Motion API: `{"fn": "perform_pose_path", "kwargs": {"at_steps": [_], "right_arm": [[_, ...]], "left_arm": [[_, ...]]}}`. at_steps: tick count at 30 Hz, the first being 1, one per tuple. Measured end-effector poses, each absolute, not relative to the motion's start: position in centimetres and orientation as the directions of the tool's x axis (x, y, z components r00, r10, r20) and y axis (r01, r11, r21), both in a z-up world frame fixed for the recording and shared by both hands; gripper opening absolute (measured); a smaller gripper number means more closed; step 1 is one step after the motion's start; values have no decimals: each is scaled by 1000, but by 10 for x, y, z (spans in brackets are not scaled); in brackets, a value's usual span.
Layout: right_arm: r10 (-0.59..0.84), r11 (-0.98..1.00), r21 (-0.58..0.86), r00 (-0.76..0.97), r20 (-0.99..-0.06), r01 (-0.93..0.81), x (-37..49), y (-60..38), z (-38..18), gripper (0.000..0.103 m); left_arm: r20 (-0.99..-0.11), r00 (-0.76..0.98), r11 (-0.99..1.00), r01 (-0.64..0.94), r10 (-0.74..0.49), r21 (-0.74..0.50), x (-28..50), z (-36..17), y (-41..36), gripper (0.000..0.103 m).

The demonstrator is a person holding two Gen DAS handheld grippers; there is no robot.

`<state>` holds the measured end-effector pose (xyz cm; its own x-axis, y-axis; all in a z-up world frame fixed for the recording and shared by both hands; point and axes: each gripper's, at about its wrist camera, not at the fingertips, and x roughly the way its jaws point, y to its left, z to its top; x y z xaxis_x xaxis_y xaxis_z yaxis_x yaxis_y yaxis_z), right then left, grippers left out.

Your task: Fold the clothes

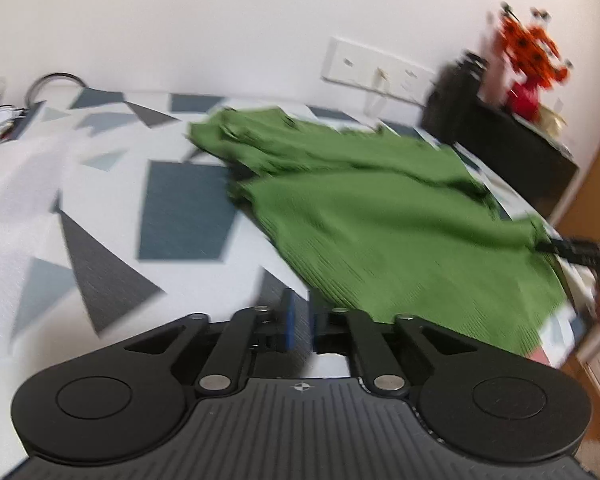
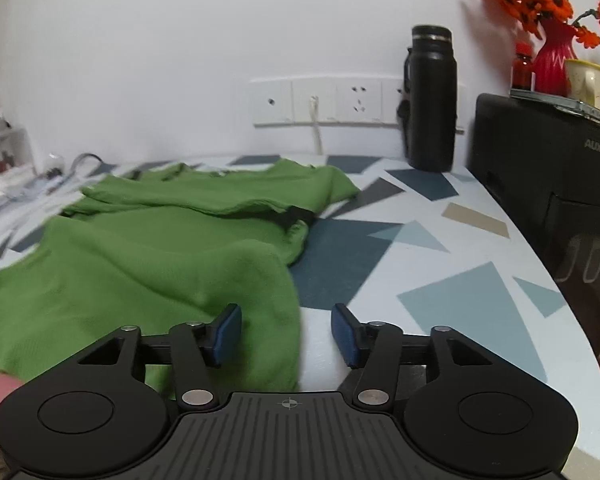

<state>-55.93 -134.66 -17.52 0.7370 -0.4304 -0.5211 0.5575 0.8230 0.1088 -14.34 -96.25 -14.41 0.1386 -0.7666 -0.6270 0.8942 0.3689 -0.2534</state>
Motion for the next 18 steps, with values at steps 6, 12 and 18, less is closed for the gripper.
{"fn": "perform_pose_path", "kwargs": {"at_steps": [6, 12, 18], "right_arm": [[-400, 826, 140, 744, -536, 546, -582, -1341, -181, 50], [-373, 841, 151, 758, -534, 520, -583, -1337, -190, 42], [-265, 877, 231, 826, -497, 421, -595, -1319, -180, 8]], "left_arm": [[-646, 59, 295, 919, -761, -264, -182, -154, -961, 66], [-631, 77, 248, 951, -772, -187, -199, -157, -974, 25], [-597, 68, 276, 924, -800, -265, -186, -152, -960, 5]]}}
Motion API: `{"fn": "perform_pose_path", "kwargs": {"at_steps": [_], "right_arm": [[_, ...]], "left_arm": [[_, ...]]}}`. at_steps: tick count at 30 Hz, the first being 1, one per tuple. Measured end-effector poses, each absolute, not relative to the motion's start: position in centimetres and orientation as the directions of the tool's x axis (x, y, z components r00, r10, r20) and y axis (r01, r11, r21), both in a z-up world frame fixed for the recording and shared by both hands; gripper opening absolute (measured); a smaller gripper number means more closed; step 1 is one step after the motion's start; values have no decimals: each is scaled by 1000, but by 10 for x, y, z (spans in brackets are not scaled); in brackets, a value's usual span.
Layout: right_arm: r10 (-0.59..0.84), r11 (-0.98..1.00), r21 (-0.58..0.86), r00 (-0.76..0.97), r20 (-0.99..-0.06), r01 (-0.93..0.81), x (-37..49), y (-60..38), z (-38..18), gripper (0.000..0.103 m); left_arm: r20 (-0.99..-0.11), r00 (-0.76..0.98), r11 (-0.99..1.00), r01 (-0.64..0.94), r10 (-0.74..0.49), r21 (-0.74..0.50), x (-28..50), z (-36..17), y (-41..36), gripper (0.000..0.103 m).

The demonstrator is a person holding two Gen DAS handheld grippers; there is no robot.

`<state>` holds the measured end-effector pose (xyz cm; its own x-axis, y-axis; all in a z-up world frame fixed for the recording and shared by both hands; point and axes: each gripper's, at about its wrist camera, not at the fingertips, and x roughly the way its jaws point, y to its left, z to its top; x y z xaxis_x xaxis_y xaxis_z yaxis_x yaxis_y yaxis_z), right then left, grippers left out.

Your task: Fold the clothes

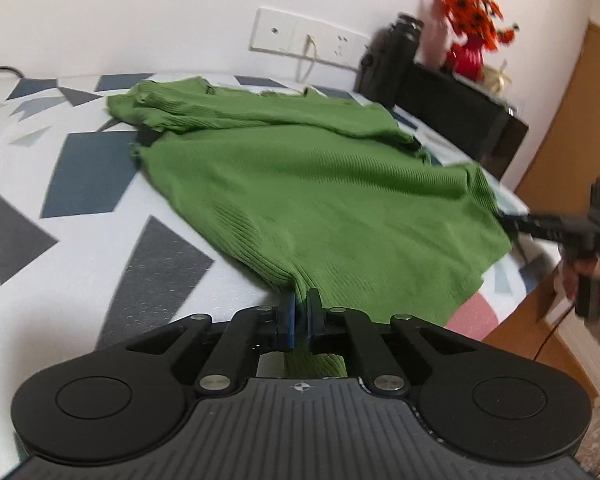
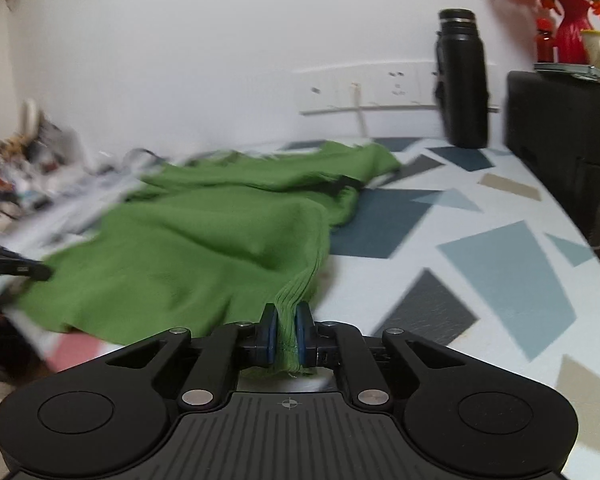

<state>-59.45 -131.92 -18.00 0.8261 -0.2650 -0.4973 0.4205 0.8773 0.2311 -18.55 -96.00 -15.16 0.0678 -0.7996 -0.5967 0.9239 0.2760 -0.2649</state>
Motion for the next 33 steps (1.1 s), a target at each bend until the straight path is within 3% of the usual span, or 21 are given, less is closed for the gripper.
{"fn": "perform_pose_path", "kwargs": {"at_steps": [7, 13, 16, 18, 23, 25, 26, 27, 30, 33], "right_arm": [[-204, 890, 321, 913, -354, 324, -636, -1291, -137, 5], [-200, 865, 344, 881, -428, 364, -639, -1282, -151, 3], [-243, 849, 314, 842, -482, 425, -631, -1282, -165, 15], [-270, 840, 289, 816, -511, 459, -623, -1283, -174, 36], [-247, 850, 283, 811, -531, 444, -602, -1282, -186, 39], [-257, 873, 225, 799, -543, 433, -591, -1276, -186, 35], [-257, 880, 205, 793, -552, 428, -587, -1274, -186, 17], [-251, 883, 201, 789, -561, 424, -585, -1273, -185, 7], [-262, 870, 231, 807, -530, 435, -599, -1273, -179, 5], [-304, 830, 318, 850, -431, 458, -633, -1278, -168, 2]], "left_arm": [[-454, 198, 351, 893, -869, -283, -167, -108, -907, 5], [-475, 160, 341, 883, -865, -323, -169, -126, -902, 5], [-491, 151, 349, 872, -858, -342, -165, -139, -903, 5], [-490, 148, 353, 864, -859, -359, -162, -142, -902, 5], [-480, 143, 343, 867, -866, -361, -161, -144, -900, 5], [-476, 142, 343, 865, -868, -367, -161, -145, -899, 5], [-476, 143, 345, 863, -868, -370, -160, -146, -898, 5], [-476, 143, 347, 861, -868, -373, -159, -147, -897, 5], [-474, 148, 354, 854, -868, -381, -157, -147, -894, 5], [-446, 163, 358, 845, -880, -397, -158, -143, -884, 5]]}}
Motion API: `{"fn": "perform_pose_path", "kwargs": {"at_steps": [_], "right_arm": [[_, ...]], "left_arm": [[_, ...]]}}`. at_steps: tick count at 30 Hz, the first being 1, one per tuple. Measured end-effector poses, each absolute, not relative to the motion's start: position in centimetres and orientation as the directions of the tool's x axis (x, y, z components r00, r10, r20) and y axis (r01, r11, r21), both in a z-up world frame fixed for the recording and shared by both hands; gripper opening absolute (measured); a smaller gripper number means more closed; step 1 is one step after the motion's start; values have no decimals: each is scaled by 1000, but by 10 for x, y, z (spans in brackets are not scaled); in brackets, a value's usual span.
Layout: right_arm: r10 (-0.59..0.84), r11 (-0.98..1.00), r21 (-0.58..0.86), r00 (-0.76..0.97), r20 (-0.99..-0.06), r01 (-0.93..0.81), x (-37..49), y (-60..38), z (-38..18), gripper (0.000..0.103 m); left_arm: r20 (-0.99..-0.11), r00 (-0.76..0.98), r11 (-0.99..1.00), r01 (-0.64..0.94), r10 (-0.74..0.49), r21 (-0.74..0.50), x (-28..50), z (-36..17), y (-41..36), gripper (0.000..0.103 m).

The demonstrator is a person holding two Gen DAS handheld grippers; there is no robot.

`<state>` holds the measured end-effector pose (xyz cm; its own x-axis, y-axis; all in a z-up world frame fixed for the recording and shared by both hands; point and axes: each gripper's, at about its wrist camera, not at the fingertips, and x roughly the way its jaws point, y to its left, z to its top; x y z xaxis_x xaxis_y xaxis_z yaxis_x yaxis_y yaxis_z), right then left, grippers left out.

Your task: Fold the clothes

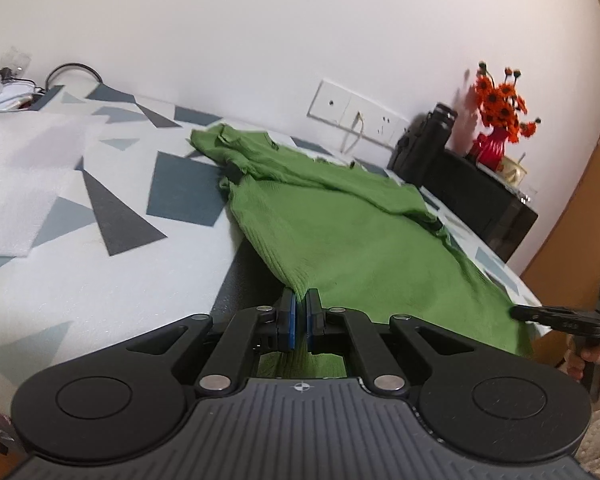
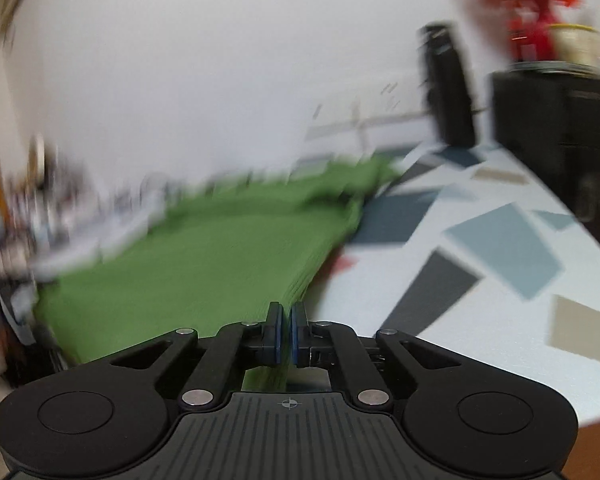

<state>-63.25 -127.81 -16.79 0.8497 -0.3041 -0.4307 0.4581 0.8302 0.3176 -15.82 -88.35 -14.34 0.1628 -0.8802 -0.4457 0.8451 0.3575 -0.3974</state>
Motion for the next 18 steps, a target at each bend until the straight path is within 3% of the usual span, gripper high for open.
{"fn": "perform_pose_path", "kwargs": {"at_steps": [2, 7, 13, 18], "right_arm": [[-330, 802, 378, 870, -365, 463, -654, -1281, -162, 2], [-307, 832, 348, 881, -360, 432, -637, -1281, -153, 2], [-298, 871, 311, 913, -279, 379, -604, -1307, -123, 2], [-353, 842, 296, 876, -329, 451, -562, -1358, -122, 2]], "left_arm": [[-425, 159, 347, 842, -891, -414, -159, -142, -881, 5], [-395, 155, 331, 841, -906, -429, -158, -140, -885, 5], [-330, 182, 307, 871, -926, -383, -147, -115, -902, 5], [-317, 258, 355, 884, -913, -304, -122, -98, -938, 5]]}}
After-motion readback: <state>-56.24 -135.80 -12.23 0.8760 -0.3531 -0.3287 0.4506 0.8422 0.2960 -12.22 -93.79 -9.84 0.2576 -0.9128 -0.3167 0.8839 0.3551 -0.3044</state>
